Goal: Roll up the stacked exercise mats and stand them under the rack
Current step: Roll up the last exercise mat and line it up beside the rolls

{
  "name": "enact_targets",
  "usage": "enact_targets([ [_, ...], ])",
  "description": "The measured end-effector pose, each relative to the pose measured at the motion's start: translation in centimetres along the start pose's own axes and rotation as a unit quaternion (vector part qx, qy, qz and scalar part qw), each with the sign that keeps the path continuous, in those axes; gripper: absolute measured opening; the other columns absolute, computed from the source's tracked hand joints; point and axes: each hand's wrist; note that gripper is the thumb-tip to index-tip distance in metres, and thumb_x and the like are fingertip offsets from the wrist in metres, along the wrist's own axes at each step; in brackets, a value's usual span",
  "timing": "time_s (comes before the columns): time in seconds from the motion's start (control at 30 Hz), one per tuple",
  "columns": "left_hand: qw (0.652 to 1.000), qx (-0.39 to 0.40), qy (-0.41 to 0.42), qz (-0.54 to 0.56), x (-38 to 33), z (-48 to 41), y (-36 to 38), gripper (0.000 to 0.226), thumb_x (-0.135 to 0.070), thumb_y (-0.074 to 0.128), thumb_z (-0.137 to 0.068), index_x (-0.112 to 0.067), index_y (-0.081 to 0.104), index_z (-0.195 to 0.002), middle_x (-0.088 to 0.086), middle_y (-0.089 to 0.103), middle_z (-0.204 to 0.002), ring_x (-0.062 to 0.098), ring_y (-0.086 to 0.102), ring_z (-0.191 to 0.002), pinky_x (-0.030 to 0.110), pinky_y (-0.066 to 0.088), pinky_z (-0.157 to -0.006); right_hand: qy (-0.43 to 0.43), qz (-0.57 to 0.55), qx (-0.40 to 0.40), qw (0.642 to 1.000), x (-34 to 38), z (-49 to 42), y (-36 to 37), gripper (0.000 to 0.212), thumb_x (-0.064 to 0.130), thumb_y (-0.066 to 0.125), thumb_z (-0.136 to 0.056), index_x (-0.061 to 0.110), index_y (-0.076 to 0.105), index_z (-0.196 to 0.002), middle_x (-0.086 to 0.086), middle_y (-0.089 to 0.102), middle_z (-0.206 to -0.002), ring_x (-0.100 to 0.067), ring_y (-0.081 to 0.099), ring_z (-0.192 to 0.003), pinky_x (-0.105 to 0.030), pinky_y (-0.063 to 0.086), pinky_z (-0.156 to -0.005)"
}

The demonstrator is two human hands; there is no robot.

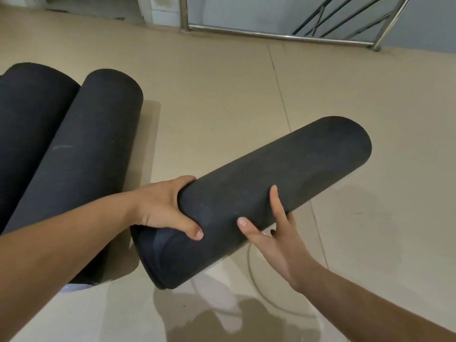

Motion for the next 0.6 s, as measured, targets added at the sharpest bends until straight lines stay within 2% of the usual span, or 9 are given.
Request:
enact_targets([
  [0.07, 1.0, -0.014, -0.011, 0.021, -0.1, 0.2, 0.6, 0.099, -0.061, 0.099, -0.049, -0.054, 0.045, -0.132, -0.024, 0.065, -0.122, 0.013, 0.066, -0.111, 0.041, 0.058, -0.097, -0.003, -0.057, 0.002, 0.998, -0.2, -0.7, 0.9, 0.118, 0.064, 0.087, -0.07, 0.082, -0.004, -0.142, 0.029, -0.008, -0.163, -0.01, 0.03, -0.149, -0.042, 0.036, -0.123],
  [0.13, 0.998, -0.031, -0.026, 0.049, -0.2, 1.0, 1.5, 0.101, -0.063, 0.098, -0.048, -0.054, 0.044, -0.133, -0.024, 0.066, -0.122, 0.012, 0.067, -0.109, 0.041, 0.059, -0.096, -0.024, -0.043, 0.008, 0.999, -0.4, -1.7, 0.7, 0.126, 0.065, 0.09, -0.064, 0.079, -0.004, -0.146, 0.026, -0.005, -0.162, -0.011, 0.029, -0.149, -0.042, 0.037, -0.123],
  [0.2, 0.994, -0.054, -0.046, 0.089, -0.3, 2.1, 2.8, 0.104, -0.065, 0.098, -0.048, -0.052, 0.042, -0.135, -0.024, 0.065, -0.122, 0.009, 0.067, -0.109, 0.039, 0.059, -0.095, -0.05, -0.02, 0.028, 0.998, -0.3, -3.1, -0.4, 0.129, 0.071, 0.091, -0.055, 0.074, 0.005, -0.15, 0.023, 0.006, -0.159, -0.012, 0.027, -0.15, -0.042, 0.037, -0.123],
  [0.3, 0.975, -0.089, -0.096, 0.182, -0.2, 3.5, 5.0, 0.107, -0.063, 0.099, -0.047, -0.047, 0.04, -0.135, -0.02, 0.066, -0.122, 0.012, 0.068, -0.108, 0.037, 0.06, -0.091, -0.074, 0.015, 0.099, 0.992, 1.8, -5.4, -1.9, 0.124, 0.063, 0.093, -0.057, 0.065, 0.018, -0.156, 0.022, 0.016, -0.16, -0.006, 0.027, -0.15, -0.035, 0.037, -0.12],
  [0.37, 0.949, -0.104, -0.133, 0.265, 0.3, 4.0, 5.8, 0.11, -0.057, 0.103, -0.042, -0.044, 0.044, -0.133, -0.014, 0.07, -0.121, 0.017, 0.072, -0.106, 0.04, 0.062, -0.091, -0.09, 0.049, 0.117, 0.988, 3.5, -6.6, -1.8, 0.121, 0.064, 0.092, -0.058, 0.066, 0.02, -0.155, 0.022, 0.012, -0.164, -0.008, 0.024, -0.154, -0.034, 0.035, -0.122],
  [0.47, 0.911, -0.101, -0.149, 0.37, 1.6, 4.6, 5.7, 0.109, -0.046, 0.107, -0.043, -0.036, 0.049, -0.134, -0.006, 0.077, -0.116, 0.022, 0.077, -0.101, 0.045, 0.062, -0.091, -0.069, 0.056, 0.076, 0.993, 4.4, -6.1, 0.5, 0.117, 0.069, 0.09, -0.061, 0.076, 0.013, -0.149, 0.016, -0.004, -0.171, -0.015, 0.025, -0.156, -0.035, 0.03, -0.125],
  [0.5, 0.904, -0.092, -0.146, 0.391, 1.9, 4.8, 5.5, 0.107, -0.043, 0.108, -0.045, -0.035, 0.05, -0.135, -0.005, 0.078, -0.115, 0.024, 0.078, -0.101, 0.047, 0.062, -0.092, -0.052, 0.03, 0.066, 0.996, 4.0, -5.4, 1.5, 0.116, 0.07, 0.09, -0.062, 0.078, 0.012, -0.148, 0.016, 0.003, -0.171, -0.014, 0.03, -0.154, -0.034, 0.031, -0.123],
  [0.53, 0.901, -0.083, -0.143, 0.4, 2.2, 4.9, 5.4, 0.105, -0.042, 0.107, -0.047, -0.035, 0.051, -0.135, -0.004, 0.078, -0.115, 0.025, 0.078, -0.102, 0.048, 0.061, -0.093, -0.035, -0.015, 0.068, 0.997, 3.3, -4.6, 2.4, 0.117, 0.07, 0.091, -0.061, 0.078, 0.012, -0.147, 0.018, 0.018, -0.168, -0.008, 0.039, -0.148, -0.033, 0.034, -0.122],
  [0.6, 0.905, -0.067, -0.134, 0.399, 2.6, 5.1, 5.1, 0.101, -0.041, 0.107, -0.051, -0.035, 0.053, -0.136, -0.005, 0.078, -0.116, 0.024, 0.077, -0.104, 0.048, 0.06, -0.096, -0.004, -0.106, 0.098, 0.99, 1.9, -3.4, 3.5, 0.118, 0.064, 0.094, -0.063, 0.077, 0.014, -0.148, 0.04, 0.051, -0.142, 0.011, 0.056, -0.127, -0.035, 0.046, -0.116],
])
Point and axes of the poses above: each hand's wrist, its own z-axis away from the middle knuckle, its own y-axis out of the palm, x = y × z
